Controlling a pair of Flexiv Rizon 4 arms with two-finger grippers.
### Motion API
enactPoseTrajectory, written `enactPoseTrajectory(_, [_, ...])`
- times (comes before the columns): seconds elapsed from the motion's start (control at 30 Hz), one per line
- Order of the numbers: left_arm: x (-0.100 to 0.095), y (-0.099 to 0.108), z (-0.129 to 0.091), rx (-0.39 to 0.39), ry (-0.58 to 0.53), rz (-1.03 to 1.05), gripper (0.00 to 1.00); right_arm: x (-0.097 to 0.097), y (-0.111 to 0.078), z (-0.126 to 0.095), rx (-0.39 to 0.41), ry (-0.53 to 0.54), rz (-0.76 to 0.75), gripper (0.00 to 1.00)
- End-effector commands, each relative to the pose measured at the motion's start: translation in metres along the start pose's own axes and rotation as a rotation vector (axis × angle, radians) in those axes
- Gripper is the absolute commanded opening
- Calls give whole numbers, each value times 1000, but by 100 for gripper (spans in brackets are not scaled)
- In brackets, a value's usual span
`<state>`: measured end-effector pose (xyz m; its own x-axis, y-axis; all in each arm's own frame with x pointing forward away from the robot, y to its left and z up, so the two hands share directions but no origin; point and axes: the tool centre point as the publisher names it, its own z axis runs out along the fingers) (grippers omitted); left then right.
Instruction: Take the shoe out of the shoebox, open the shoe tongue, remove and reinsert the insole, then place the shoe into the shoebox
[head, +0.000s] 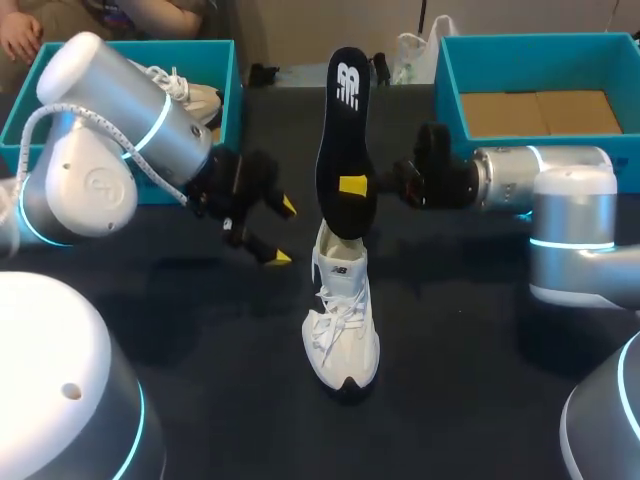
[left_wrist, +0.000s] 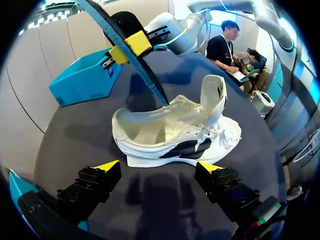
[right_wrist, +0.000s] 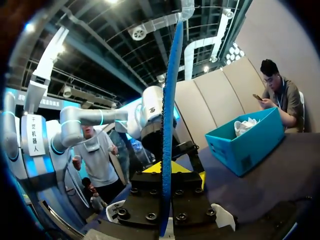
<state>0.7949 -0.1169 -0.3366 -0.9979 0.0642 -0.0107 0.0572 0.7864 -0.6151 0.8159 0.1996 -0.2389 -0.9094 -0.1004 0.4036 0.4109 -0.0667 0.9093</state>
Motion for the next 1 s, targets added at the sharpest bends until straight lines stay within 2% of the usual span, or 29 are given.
enactPoseTrajectory(0.03, [-9, -2, 14, -16, -26, 0, 100, 0, 0, 1, 1, 0, 1, 0])
enactPoseTrajectory(0.13, [-11, -4, 16, -6, -39, -12, 100, 0, 0, 1, 1, 0, 1, 0])
enactPoseTrajectory(0.33, [-15, -7, 20, 7, -29, -45, 100, -12, -16, 0, -58, -49, -57, 0])
enactPoseTrajectory(0.77, [-13, -12, 24, 2, -29, -53, 100, -24, -24, 4, -55, -86, -88, 0])
enactPoseTrajectory(1.0, [-12, -11, 29, 7, -24, -71, 100, -28, -38, 2, -38, -104, -83, 0])
